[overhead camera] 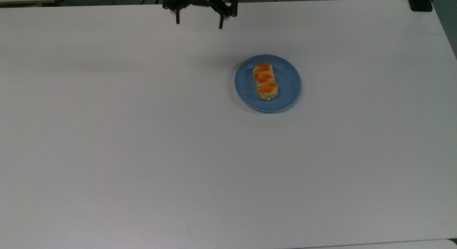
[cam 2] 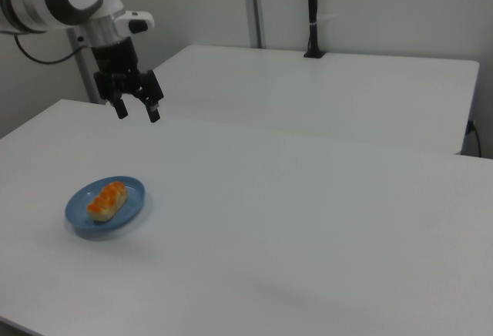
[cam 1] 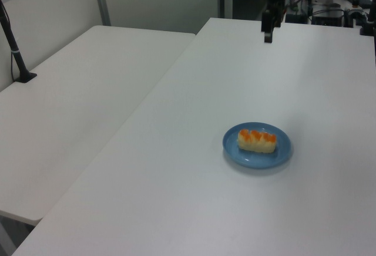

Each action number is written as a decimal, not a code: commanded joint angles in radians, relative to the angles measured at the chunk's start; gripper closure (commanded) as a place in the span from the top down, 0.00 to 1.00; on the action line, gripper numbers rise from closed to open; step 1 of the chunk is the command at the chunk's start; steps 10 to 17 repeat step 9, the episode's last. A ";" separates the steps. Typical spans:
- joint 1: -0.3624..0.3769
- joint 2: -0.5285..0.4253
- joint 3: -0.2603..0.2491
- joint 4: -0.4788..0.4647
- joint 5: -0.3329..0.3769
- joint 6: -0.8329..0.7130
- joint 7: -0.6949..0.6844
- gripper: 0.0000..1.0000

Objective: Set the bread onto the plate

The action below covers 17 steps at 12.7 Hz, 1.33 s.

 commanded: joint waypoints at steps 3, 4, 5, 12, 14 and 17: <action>0.006 -0.030 -0.030 0.006 0.010 -0.037 -0.017 1.00; 0.006 -0.032 -0.030 0.007 0.010 -0.045 -0.017 1.00; 0.006 -0.032 -0.030 0.007 0.010 -0.046 -0.017 1.00; 0.006 -0.030 -0.030 0.007 0.010 -0.046 -0.017 1.00; 0.006 -0.030 -0.030 0.007 0.010 -0.046 -0.017 1.00; 0.006 -0.030 -0.030 0.007 0.010 -0.046 -0.017 1.00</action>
